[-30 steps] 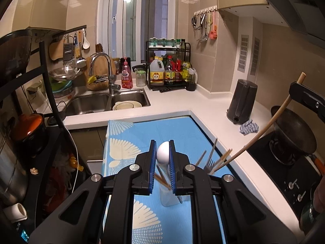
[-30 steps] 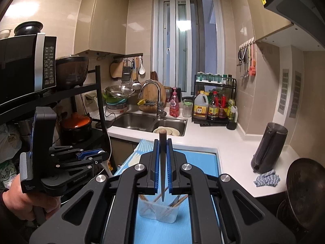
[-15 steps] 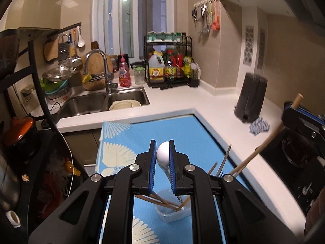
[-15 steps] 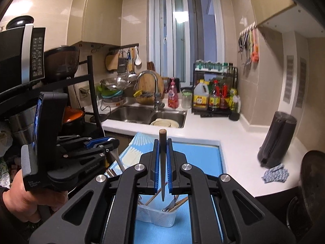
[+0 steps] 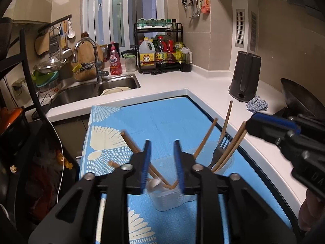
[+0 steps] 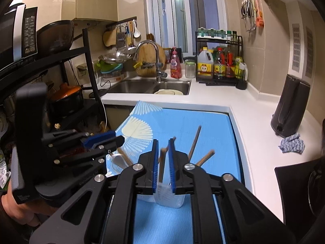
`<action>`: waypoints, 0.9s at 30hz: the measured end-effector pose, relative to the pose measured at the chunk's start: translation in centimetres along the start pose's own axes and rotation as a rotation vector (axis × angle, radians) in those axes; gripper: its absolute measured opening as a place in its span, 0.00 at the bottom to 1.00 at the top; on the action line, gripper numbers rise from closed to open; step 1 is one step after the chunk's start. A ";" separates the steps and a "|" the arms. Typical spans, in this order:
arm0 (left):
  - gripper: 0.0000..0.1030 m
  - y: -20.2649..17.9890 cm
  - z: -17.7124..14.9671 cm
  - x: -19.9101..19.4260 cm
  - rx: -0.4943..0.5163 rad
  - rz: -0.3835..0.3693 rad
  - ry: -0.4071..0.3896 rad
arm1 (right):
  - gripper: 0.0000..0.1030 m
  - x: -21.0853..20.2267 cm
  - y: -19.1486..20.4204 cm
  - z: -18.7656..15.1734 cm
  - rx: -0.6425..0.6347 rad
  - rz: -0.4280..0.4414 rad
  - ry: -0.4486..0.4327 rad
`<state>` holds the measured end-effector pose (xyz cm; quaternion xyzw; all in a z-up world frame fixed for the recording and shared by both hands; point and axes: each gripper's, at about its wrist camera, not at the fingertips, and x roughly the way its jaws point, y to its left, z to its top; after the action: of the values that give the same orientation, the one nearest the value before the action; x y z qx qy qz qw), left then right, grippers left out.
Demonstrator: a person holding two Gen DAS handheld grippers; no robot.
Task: Organize utensils
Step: 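Lower the spoon and chopstick into the container and open both tools, then pull both open tools back from the container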
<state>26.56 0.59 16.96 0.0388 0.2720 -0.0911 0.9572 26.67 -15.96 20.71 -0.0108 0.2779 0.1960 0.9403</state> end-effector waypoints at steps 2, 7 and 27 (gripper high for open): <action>0.33 -0.3 0.0 -0.6 -0.004 -0.002 -0.011 | 0.19 -0.6 0.0 -0.2 0.012 -0.006 -0.010; 0.36 -0.9 -0.3 -2.7 -0.014 0.000 -0.039 | 0.25 -2.5 0.6 -0.9 0.007 -0.016 -0.027; 0.93 0.1 -12.1 -10.4 -0.191 0.102 -0.150 | 0.95 -11.5 1.5 -12.8 0.011 -0.153 -0.155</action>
<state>11.69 3.74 12.12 -0.0459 0.2047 -0.0187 0.9776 10.67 -20.37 16.08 -0.0118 0.2038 0.1224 0.9713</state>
